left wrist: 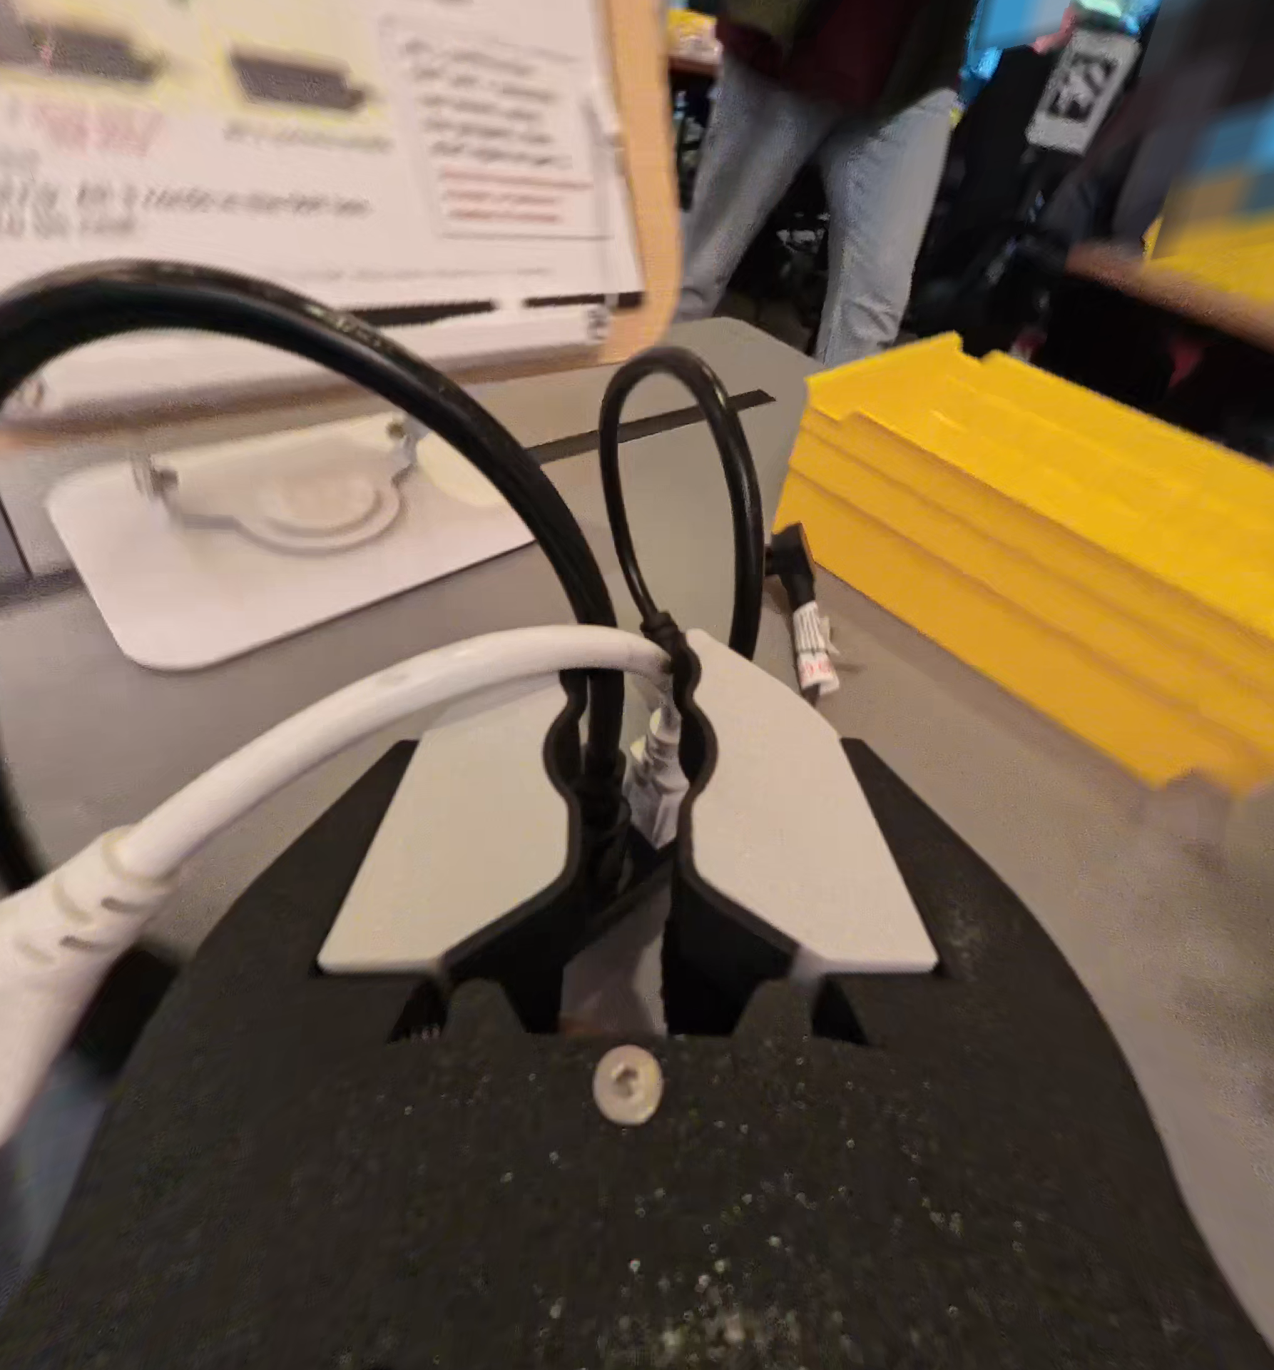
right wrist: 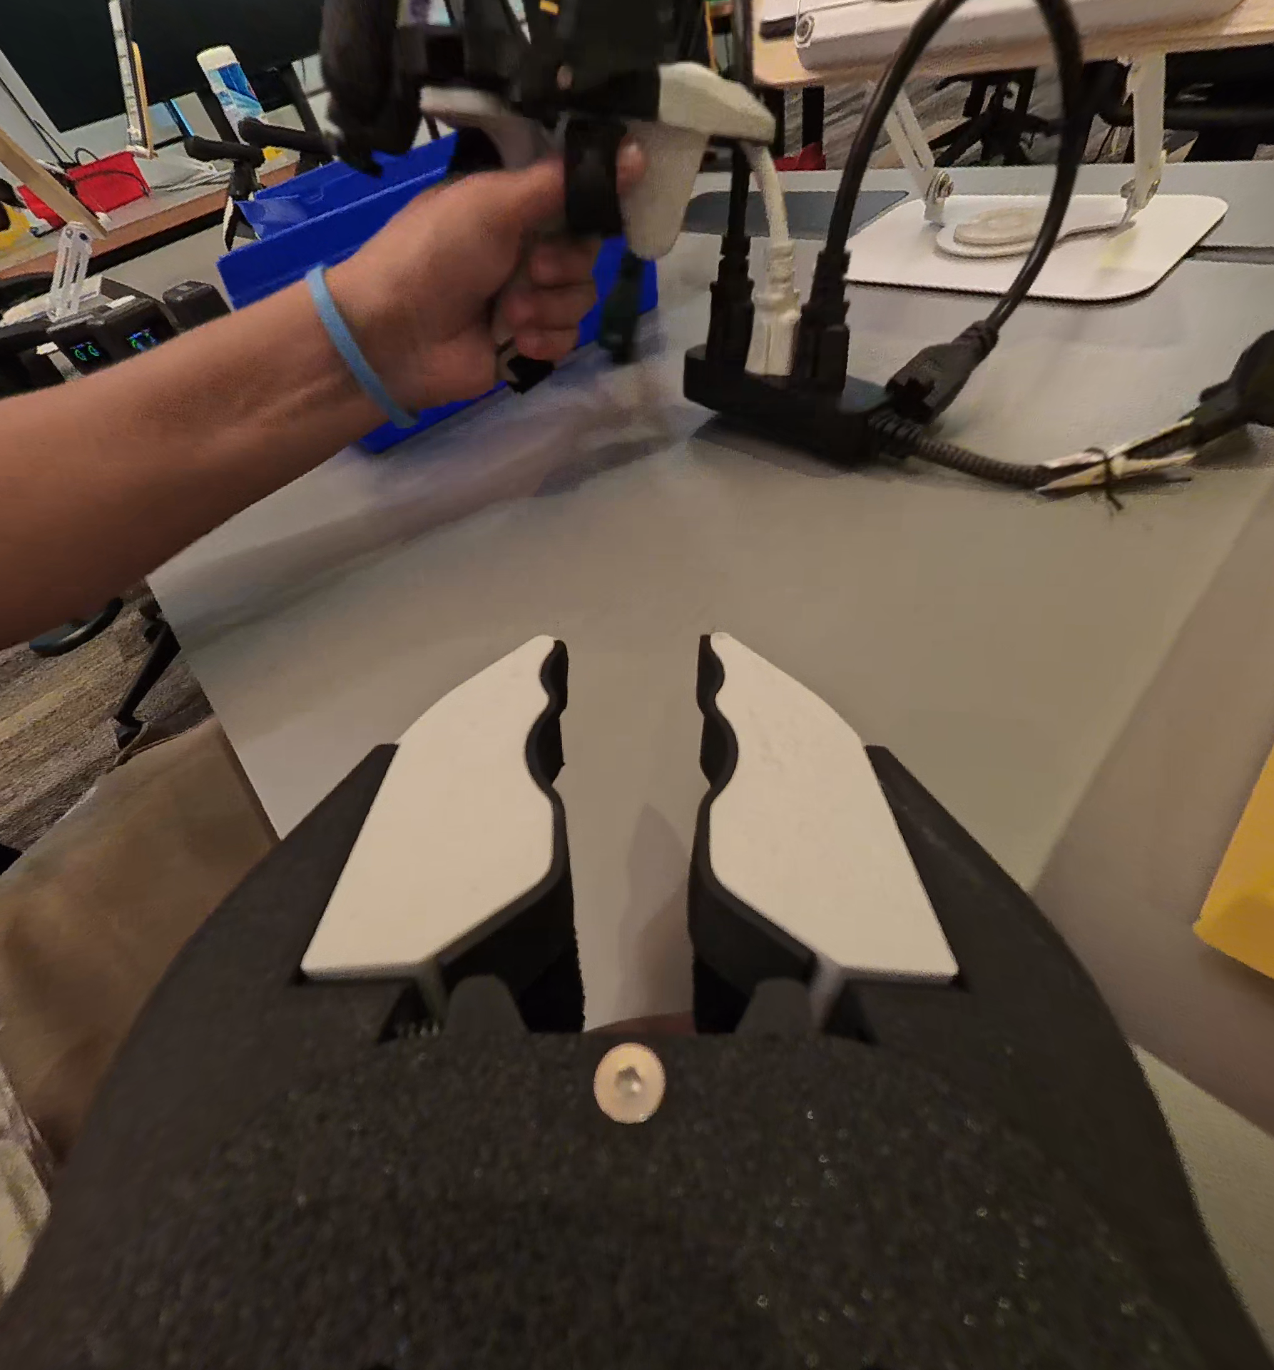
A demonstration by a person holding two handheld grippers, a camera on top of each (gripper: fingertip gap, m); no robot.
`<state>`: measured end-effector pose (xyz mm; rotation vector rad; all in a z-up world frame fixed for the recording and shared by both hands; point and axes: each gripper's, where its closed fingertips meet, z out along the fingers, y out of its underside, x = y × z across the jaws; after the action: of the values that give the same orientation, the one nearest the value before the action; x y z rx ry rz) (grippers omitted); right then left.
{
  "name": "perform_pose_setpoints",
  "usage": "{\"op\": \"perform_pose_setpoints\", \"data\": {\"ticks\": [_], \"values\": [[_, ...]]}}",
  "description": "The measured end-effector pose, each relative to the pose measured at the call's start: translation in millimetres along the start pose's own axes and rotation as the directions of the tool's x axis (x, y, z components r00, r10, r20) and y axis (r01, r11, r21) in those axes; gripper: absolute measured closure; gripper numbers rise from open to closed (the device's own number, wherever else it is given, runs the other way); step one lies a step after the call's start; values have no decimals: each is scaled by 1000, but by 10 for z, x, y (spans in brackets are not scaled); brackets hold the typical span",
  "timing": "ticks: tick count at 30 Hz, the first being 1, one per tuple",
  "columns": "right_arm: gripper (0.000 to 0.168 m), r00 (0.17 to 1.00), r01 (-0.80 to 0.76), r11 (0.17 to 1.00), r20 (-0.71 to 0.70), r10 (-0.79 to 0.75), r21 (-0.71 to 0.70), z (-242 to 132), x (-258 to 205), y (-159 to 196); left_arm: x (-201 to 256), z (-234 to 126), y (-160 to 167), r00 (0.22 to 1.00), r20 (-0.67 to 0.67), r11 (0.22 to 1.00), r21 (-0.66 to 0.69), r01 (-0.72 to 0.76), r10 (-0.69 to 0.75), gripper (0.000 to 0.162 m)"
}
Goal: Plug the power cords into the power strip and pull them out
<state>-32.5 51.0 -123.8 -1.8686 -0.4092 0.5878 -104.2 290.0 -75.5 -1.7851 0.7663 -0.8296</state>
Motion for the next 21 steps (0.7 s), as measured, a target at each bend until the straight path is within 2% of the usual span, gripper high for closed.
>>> {"op": "perform_pose_setpoints", "data": {"ticks": [1, 4, 9, 14, 18, 21], "values": [[135, 1000, 5, 1000, 0, -5, 3, -3, -4, -3, 79, -72, 16, 997, -14, 997, 14, -79, 79, 141], [135, 1000, 24, 999, 7, -24, -21, 18, -18, 41, 207, -309, 210, 985, -75, 988, 15, -152, 153, 141], [132, 994, 59, 995, 100, -51, -79, 84, -220, 127, 453, -783, 413, 986, -145, 996, -31, -83, 78, 143], [124, 956, 146, 976, 278, -96, -164, 232, -448, 188, 621, -1007, 528, 977, -207, 998, -22, -60, 55, 142], [119, 949, 188, 975, 277, -149, -117, 454, -357, -71, 697, -1069, 564, 962, -268, 997, -38, -71, 58, 142], [120, 943, 261, 951, 254, -216, -163, 689, -219, -132, 742, -1110, 584, 953, -297, 997, -34, -75, 62, 142]]}}
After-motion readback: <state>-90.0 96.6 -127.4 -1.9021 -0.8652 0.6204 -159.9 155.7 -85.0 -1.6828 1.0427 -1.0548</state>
